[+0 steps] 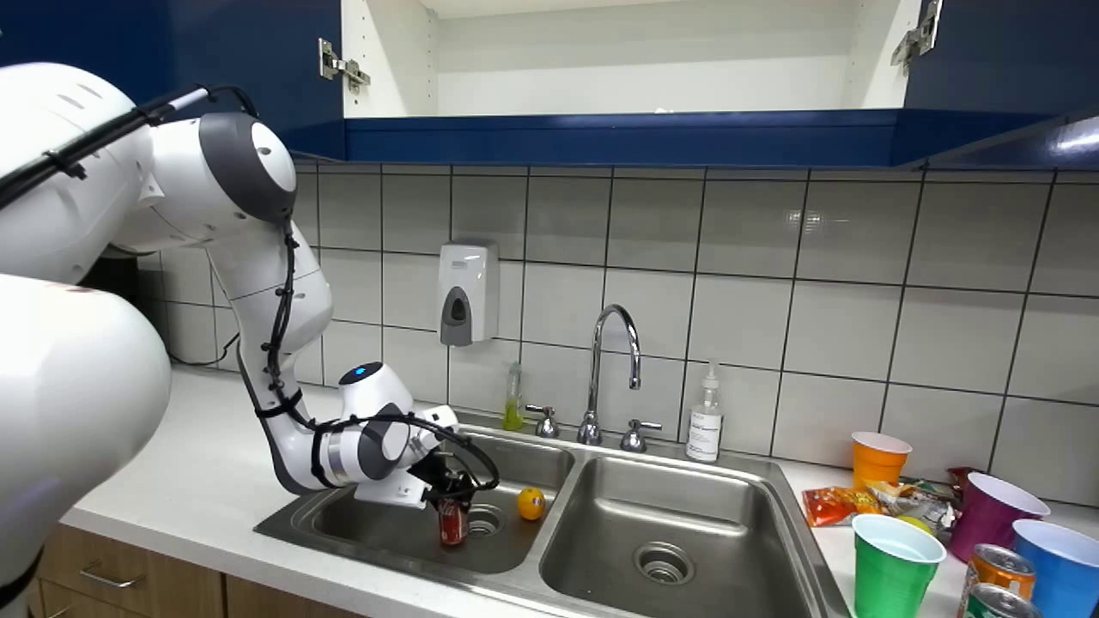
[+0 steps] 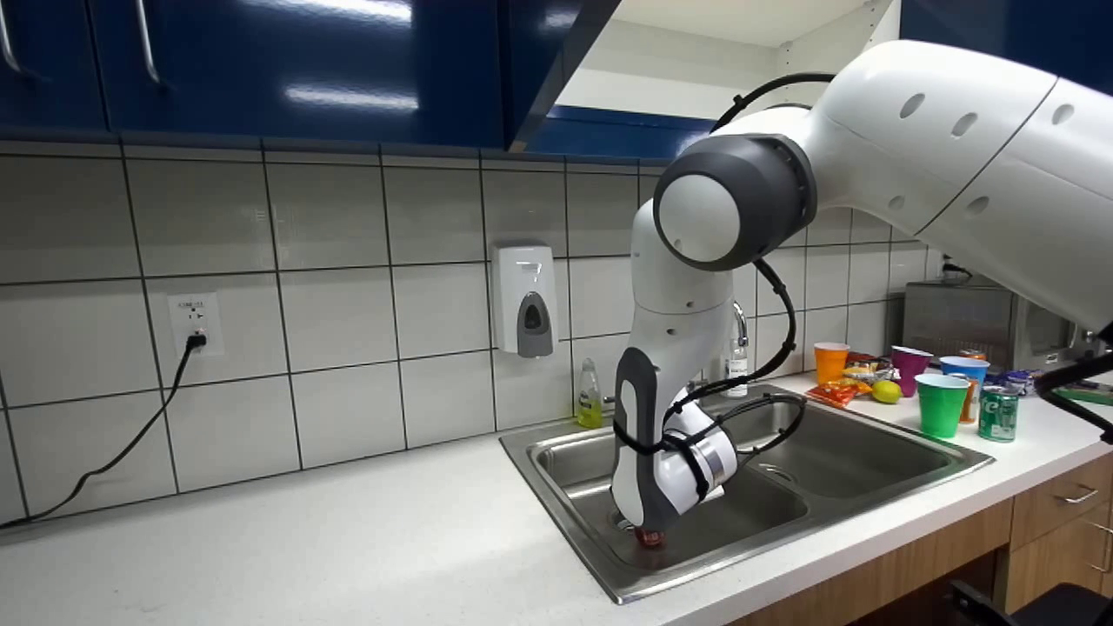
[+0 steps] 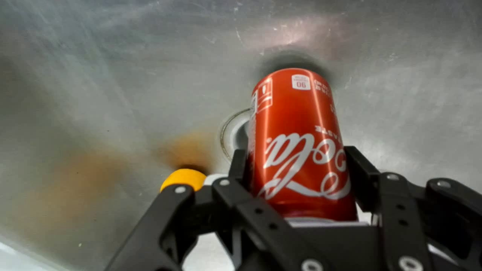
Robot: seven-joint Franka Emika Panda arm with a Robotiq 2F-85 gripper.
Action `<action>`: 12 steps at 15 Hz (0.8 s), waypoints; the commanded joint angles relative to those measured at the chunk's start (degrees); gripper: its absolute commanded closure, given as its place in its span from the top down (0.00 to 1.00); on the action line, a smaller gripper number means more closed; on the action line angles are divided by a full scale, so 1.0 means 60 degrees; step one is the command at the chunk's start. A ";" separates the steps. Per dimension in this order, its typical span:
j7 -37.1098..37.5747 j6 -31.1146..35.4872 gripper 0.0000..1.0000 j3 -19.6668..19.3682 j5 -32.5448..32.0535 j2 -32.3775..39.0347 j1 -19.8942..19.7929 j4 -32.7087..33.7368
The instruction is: Remove the red can from the sink and put it in the cabinet
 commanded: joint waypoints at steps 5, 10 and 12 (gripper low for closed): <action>-0.0648 -0.0328 0.40 -0.0076 -0.0150 -0.0955 -0.0042 -0.0326; -0.0936 -0.0612 0.40 -0.0262 -0.0338 -0.1594 -0.0011 -0.0650; -0.1026 -0.0768 0.40 -0.0332 -0.0456 -0.1867 -0.0011 -0.0781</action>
